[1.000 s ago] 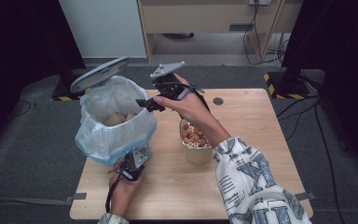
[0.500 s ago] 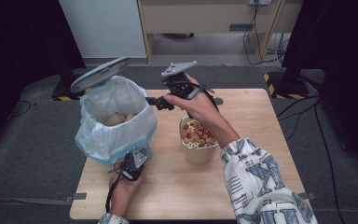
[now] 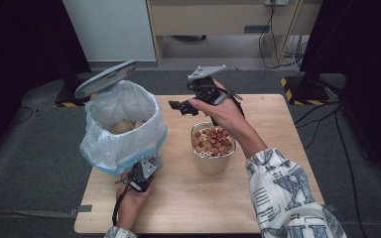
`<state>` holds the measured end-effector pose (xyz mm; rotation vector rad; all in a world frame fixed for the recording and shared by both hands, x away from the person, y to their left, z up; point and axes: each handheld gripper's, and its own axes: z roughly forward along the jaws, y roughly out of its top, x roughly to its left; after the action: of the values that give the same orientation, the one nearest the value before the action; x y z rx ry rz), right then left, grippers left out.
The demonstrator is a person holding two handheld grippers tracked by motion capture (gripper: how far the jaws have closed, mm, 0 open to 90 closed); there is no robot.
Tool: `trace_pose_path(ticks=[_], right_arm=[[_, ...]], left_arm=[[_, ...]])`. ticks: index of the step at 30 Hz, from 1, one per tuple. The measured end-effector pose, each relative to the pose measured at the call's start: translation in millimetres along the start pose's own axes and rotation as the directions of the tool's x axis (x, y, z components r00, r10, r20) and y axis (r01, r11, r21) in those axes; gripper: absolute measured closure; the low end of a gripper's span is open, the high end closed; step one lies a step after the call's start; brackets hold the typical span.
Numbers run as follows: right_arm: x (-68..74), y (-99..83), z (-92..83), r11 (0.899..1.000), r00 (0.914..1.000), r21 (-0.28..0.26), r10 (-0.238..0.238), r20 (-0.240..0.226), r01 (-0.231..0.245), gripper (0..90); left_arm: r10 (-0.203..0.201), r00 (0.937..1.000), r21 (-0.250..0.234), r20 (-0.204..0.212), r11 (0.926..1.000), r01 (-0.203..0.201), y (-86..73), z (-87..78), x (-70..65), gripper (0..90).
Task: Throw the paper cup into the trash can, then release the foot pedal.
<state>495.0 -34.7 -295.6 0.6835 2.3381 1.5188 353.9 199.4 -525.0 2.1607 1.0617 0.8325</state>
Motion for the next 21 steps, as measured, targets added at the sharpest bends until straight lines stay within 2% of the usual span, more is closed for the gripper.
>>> trace_pose_path(ticks=[5,7,9,11,13,18,21], right_arm=[[-12.0,-9.0,-12.1,1.000,0.9994,-0.002,0.021,0.027,-0.021,7.6],[-17.4,-12.6,-17.3,1.000,0.9989,0.000,0.026,0.038,-0.026,7.7],[-23.0,-16.5,-22.5,0.999,0.9981,0.001,0.035,0.051,-0.035,7.7],[-28.4,-20.4,-27.5,0.999,0.9971,0.001,0.042,0.064,-0.042,7.7],[-33.4,-24.3,-32.0,0.999,0.9958,0.000,0.052,0.075,-0.052,7.7],[-42.7,-31.4,-39.6,0.998,0.9930,-0.001,0.068,0.097,-0.068,7.6],[-49.3,-36.6,-46.7,0.997,0.9894,-0.003,0.082,0.120,-0.083,7.7]], left_arm=[[-0.011,0.9999,0.001,-0.001,0.9999,0.011,0.2,-0.3,0.1,89.1],[-0.008,0.9995,0.003,-0.029,1.0000,0.008,1.3,-2.6,-0.5,82.4],[-0.034,0.9987,-0.010,-0.038,0.9994,0.034,2.3,-5.6,-0.2,73.5],[-0.053,0.9981,-0.026,-0.032,0.9983,0.052,4.2,-9.4,-1.9,67.7],[-0.052,0.9983,-0.057,-0.027,0.9971,0.051,7.7,-15.6,-6.5,64.1],[-0.066,0.9978,-0.080,-0.005,0.9947,0.065,12.5,-21.8,-12.8,51.7],[-0.069,0.9975,-0.084,0.012,0.9940,0.070,14.2,-23.6,-15.9,48.0]])
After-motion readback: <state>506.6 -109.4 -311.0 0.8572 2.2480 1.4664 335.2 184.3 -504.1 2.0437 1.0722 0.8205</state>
